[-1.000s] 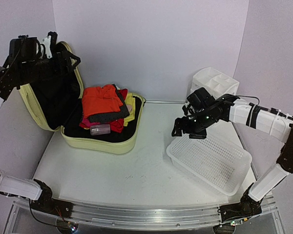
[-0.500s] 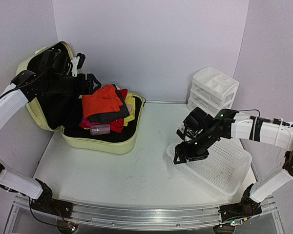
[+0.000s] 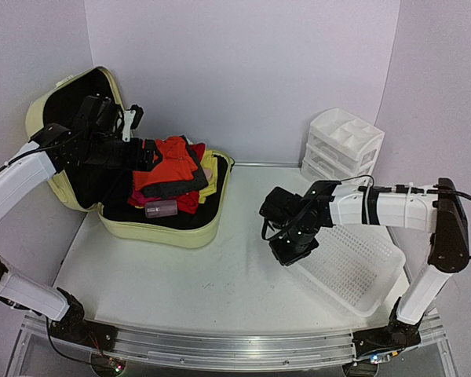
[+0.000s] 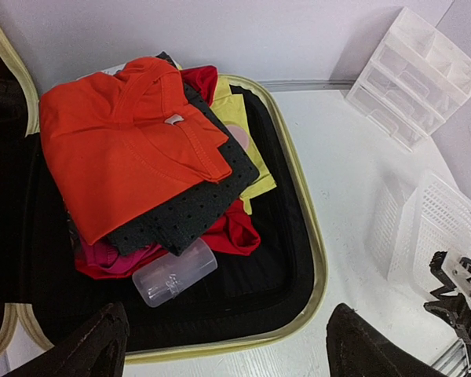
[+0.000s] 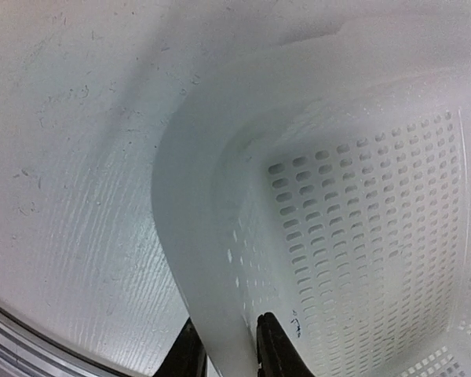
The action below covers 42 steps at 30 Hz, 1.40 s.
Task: Open, take out, and arrange the luggage
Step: Move the bin to the corner of the board.
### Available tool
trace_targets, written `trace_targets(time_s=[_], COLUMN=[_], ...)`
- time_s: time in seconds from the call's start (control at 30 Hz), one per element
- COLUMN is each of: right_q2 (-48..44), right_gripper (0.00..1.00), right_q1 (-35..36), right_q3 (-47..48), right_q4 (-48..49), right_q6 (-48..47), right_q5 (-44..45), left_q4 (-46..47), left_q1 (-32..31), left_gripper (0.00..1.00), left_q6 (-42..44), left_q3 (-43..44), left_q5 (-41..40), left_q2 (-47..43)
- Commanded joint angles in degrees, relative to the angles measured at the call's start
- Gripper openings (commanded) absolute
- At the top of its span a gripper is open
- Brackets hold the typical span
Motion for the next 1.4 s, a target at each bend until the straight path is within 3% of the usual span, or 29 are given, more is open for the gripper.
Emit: trace_targets(time_s=[0.0,0.1,0.43,0.47,0.5,0.53,0.57,0.6,0.8,1.0,1.13,1.37], right_q2=[1.33,4.45,20.06,21.08,21.75,22.03,22.0,21.54,12.66,-1.84,-9.84,-12.84], right_gripper=[0.18,0.0,0.04,0.13,0.28,0.58,0.77,0.81,0.81,0.8,0.8,0.81], right_q1=[0.28,0.3,-0.55,-0.78,-0.92,-1.11,-1.15,-1.18,-2.54,-9.84,-12.88,-13.71], right_q3=[5.84,10.52,34.66,36.23,37.38,37.98,38.47,38.61,31.16,13.81,4.69,-2.52], right_q4=[1.89,5.8,14.71,15.37,16.15,17.27,17.97,18.55,20.11,18.61,14.55,7.11], right_q6=[1.6,6.07,20.8,23.38,26.28,27.89,28.69,28.43,18.72,14.17,10.35,9.67], right_q5=[0.88,0.57,3.66,3.98,5.04,5.25,5.88,6.33,8.1,2.91,4.91,3.88], left_q4=[1.49,1.49,2.05,2.26,2.47,2.78,2.99,3.14,3.99,6.12,7.66,9.51], left_q1=[-0.1,-0.14,-0.02,-0.01,-0.01,-0.01,-0.01,-0.01,-0.01,0.48,0.86,0.96], left_gripper=[0.88,0.88,0.9,0.9,0.91,0.92,0.93,0.94,1.0,1.0,1.0,1.0], left_q6=[1.01,-1.25,-4.15,-4.38,-4.68,-4.98,-5.23,-5.51,-5.18,-5.63,-5.91,-5.7], left_q3=[-0.74,-1.56,-6.71,-7.25,-7.77,-8.25,-8.71,-9.06,-10.67,-11.81,-11.86,-13.07], left_q5=[-3.77,-5.47,-6.09,-6.56,-6.91,-7.17,-7.31,-7.53,-4.39,-5.53,-3.97,-3.85], left_q2=[-2.18,-1.54,-2.99,-3.24,-3.38,-3.49,-3.53,-3.5,-3.21,-1.33,0.56,1.13])
